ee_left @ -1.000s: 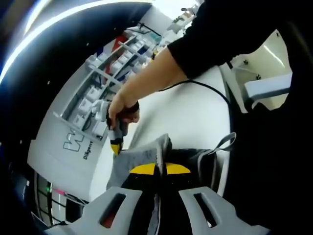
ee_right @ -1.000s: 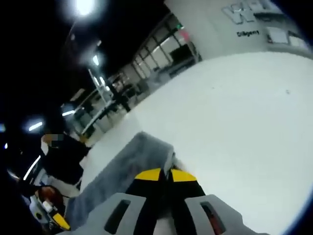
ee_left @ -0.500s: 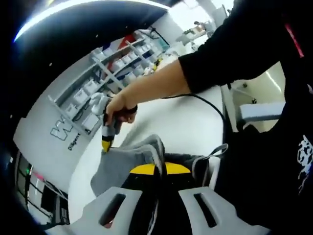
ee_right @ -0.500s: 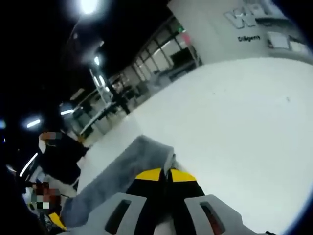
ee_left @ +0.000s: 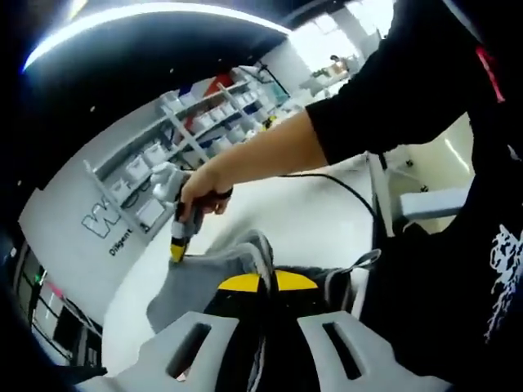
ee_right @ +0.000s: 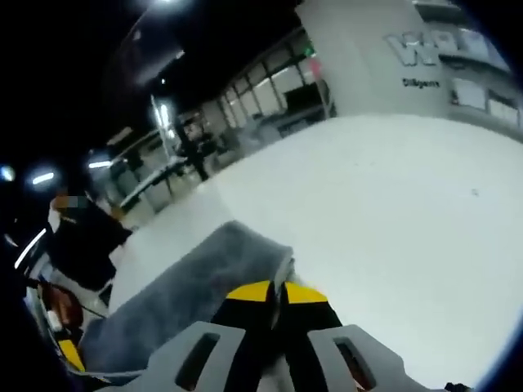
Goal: Open the folded towel by lifting each exposed corner and separating the folded layers until the towel lies flat within the target outline without major curled edges
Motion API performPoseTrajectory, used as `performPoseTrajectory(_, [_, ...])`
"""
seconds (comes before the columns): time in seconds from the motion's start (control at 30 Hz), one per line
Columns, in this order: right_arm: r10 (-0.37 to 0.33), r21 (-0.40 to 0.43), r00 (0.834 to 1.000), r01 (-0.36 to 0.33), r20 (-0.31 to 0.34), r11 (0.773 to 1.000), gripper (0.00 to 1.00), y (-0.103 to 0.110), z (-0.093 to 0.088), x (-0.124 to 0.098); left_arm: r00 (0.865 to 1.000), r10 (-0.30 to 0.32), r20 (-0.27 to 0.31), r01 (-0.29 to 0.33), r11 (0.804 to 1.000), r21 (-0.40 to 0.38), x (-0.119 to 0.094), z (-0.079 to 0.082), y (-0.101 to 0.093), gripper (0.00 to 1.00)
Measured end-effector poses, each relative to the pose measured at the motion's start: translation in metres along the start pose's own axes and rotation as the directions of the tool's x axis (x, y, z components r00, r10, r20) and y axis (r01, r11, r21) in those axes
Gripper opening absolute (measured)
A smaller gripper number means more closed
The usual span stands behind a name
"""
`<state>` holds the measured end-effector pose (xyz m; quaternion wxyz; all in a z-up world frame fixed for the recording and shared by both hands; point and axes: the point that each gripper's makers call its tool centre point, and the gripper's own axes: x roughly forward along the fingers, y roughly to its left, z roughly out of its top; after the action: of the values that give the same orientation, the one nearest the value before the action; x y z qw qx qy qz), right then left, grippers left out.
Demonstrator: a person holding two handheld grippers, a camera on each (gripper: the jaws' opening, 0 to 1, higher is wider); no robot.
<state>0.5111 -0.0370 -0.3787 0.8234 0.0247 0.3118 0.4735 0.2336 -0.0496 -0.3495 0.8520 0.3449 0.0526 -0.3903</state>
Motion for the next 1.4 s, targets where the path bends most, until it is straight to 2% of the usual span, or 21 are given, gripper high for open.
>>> performPoseTrajectory(0.17, [-0.046, -0.031, 0.999, 0.045, -0.021, 0.998, 0.0, 0.002, 0.006, -0.005, 0.999, 0.0, 0.044, 0.001, 1.0, -0.009, -0.009, 0.001, 0.007, 0.03])
performPoseTrajectory(0.27, [-0.078, -0.053, 0.996, 0.076, -0.042, 0.996, 0.0, 0.003, 0.008, -0.009, 0.996, -0.01, 0.09, 0.009, 1.0, 0.004, -0.014, 0.002, 0.009, 0.03])
performPoseTrajectory(0.3, [-0.089, -0.096, 0.995, 0.084, -0.046, 0.992, 0.0, 0.003, 0.01, -0.01, 0.995, -0.011, 0.096, 0.011, 1.0, 0.008, -0.015, 0.001, 0.009, 0.03])
performPoseTrajectory(0.37, [-0.121, -0.11, 0.991, 0.114, -0.06, 0.987, 0.0, 0.008, 0.01, -0.014, 0.994, -0.016, 0.109, 0.015, 1.0, 0.014, -0.017, -0.001, 0.007, 0.03])
performPoseTrajectory(0.53, [-0.153, -0.146, 0.987, 0.145, -0.051, 0.979, 0.0, 0.029, 0.013, -0.023, 0.991, -0.008, 0.133, 0.005, 1.0, 0.023, -0.024, -0.003, 0.006, 0.03])
performPoseTrajectory(0.87, [-0.205, -0.172, 0.977, 0.192, -0.061, 0.966, 0.0, 0.053, 0.03, -0.026, 0.98, 0.047, 0.192, -0.045, 0.999, -0.01, -0.047, 0.0, 0.028, 0.03])
performPoseTrajectory(1.07, [-0.223, -0.195, 0.971, 0.203, -0.088, 0.96, 0.0, 0.061, 0.039, -0.021, 0.971, 0.088, 0.22, -0.07, 0.994, -0.088, -0.059, -0.001, 0.041, 0.03])
performPoseTrajectory(1.23, [-0.233, -0.231, 0.965, 0.202, -0.117, 0.952, 0.0, 0.069, 0.043, -0.018, 0.972, 0.103, 0.211, -0.08, 0.99, -0.117, -0.065, -0.009, 0.047, 0.03])
performPoseTrajectory(1.27, [-0.237, -0.237, 0.964, 0.204, -0.119, 0.95, 0.0, 0.07, 0.044, -0.018, 0.968, 0.12, 0.222, -0.09, 0.986, -0.142, -0.069, -0.008, 0.05, 0.03])
performPoseTrajectory(1.4, [-0.251, -0.251, 0.96, 0.213, -0.128, 0.944, 0.0, 0.072, 0.05, -0.018, 0.953, 0.188, 0.236, -0.152, 0.975, -0.161, -0.085, -0.01, 0.061, 0.03])
